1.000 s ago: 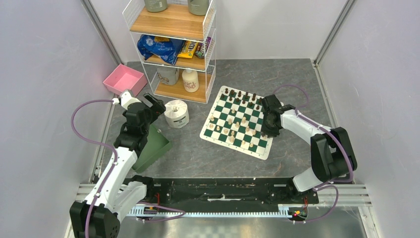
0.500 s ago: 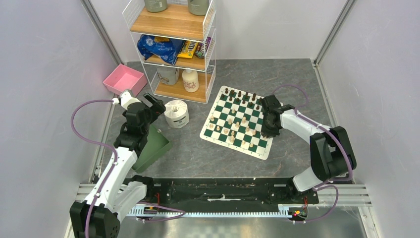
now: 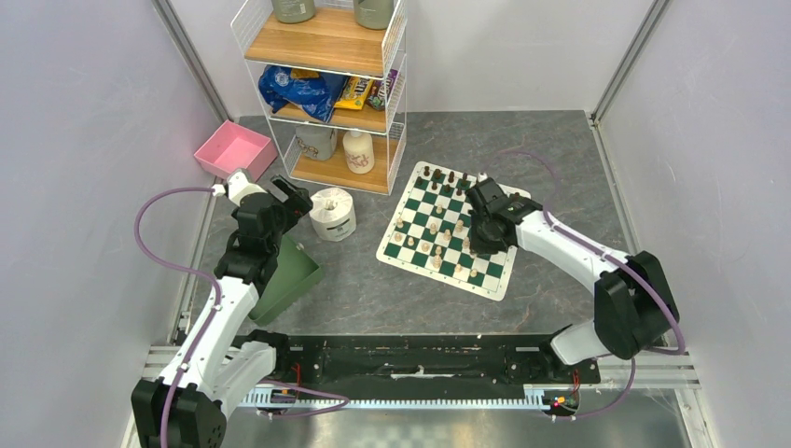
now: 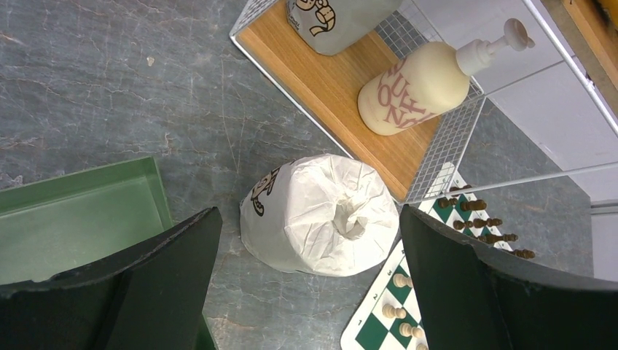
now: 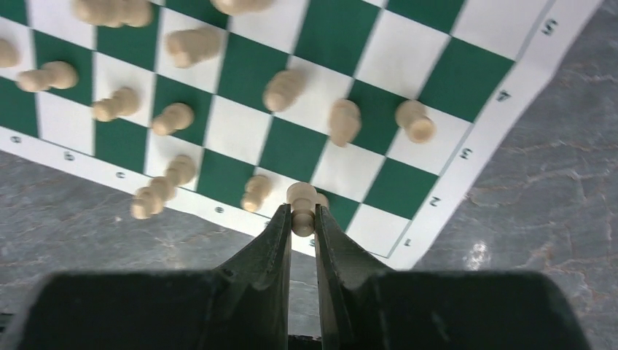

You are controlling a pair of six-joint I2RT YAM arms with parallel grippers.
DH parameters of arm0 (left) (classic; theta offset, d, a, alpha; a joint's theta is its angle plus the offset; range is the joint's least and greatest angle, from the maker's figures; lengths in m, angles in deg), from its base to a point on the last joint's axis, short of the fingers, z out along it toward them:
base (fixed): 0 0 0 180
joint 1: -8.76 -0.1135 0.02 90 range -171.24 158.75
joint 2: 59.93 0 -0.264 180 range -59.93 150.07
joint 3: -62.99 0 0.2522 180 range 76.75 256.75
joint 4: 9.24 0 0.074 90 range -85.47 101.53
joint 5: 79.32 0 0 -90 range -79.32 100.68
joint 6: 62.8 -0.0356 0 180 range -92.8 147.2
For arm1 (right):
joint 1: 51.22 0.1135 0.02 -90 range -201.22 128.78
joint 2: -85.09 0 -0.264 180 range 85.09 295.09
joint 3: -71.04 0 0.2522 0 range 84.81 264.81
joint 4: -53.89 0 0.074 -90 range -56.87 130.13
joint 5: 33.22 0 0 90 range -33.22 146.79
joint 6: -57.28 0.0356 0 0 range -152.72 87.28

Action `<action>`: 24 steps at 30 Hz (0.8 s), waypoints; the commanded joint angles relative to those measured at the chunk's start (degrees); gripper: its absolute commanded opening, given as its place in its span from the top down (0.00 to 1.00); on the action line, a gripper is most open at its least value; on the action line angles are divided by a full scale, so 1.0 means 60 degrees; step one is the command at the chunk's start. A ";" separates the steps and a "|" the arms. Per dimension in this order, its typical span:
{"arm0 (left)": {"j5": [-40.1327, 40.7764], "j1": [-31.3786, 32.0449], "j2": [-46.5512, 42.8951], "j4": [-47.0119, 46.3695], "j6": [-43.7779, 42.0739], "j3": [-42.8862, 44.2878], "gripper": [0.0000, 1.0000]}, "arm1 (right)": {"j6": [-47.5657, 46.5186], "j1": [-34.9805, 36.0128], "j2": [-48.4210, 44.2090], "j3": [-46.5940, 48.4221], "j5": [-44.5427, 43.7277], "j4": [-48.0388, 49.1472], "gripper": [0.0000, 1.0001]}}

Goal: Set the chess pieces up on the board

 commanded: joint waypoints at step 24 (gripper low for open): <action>0.0042 -0.0064 -0.0075 -0.0168 -0.0135 0.0042 0.00 | -0.0083 0.1263 0.2993 0.2267 -0.0279 0.0396 0.78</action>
